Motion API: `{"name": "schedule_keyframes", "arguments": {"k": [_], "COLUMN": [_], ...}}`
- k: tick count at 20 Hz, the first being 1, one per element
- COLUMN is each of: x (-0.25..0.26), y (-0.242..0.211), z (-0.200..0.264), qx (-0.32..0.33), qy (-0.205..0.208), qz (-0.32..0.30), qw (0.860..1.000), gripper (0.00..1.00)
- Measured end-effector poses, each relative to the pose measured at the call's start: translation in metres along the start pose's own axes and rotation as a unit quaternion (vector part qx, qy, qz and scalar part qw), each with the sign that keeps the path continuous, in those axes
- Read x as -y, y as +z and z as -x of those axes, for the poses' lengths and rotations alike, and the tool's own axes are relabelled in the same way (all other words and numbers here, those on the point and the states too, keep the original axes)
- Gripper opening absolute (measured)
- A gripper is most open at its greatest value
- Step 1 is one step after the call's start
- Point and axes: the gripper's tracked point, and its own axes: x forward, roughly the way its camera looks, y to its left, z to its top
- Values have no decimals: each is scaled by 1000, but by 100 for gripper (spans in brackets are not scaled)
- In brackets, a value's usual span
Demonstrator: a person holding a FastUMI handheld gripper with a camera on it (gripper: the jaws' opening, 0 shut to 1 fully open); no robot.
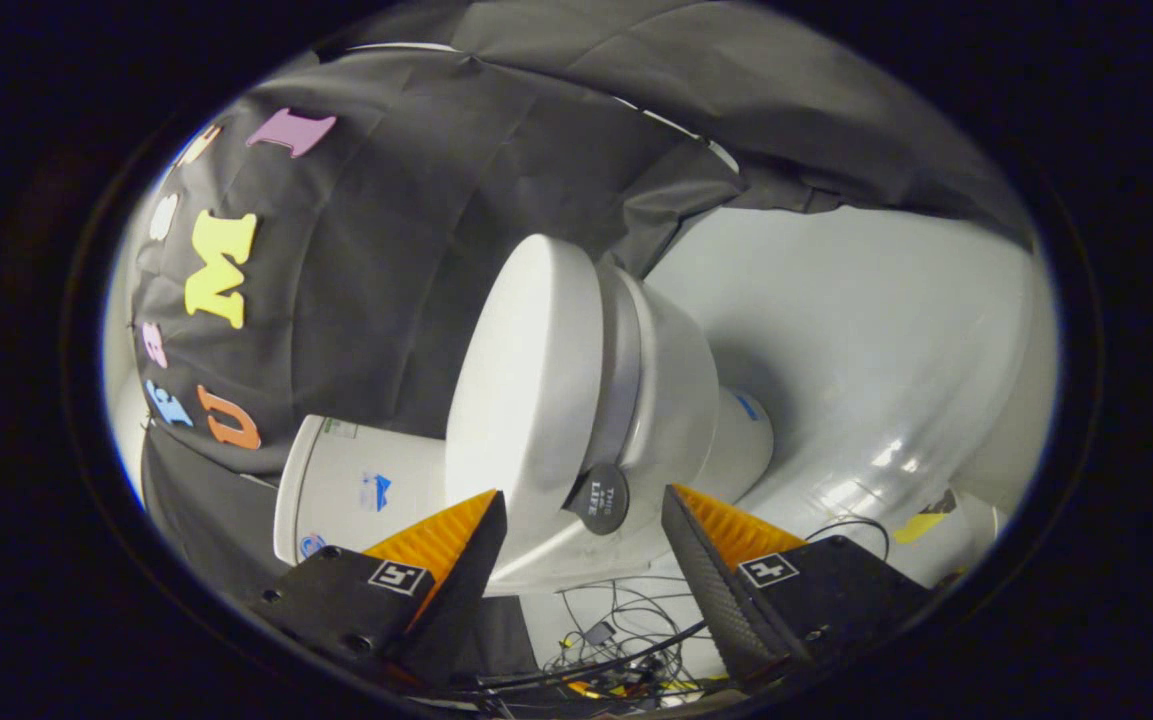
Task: Open the toilet lid.
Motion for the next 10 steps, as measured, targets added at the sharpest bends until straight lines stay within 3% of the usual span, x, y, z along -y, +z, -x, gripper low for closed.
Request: {"name": "schedule_keyframes", "arguments": {"k": [4, 10], "x": [1, 4], "y": [-5, -4], "z": [-6, -14], "qx": [-30, -41], "qy": [-2, -1], "qz": [-20, -40], "qw": [999, 998], "gripper": [95, 77]}}
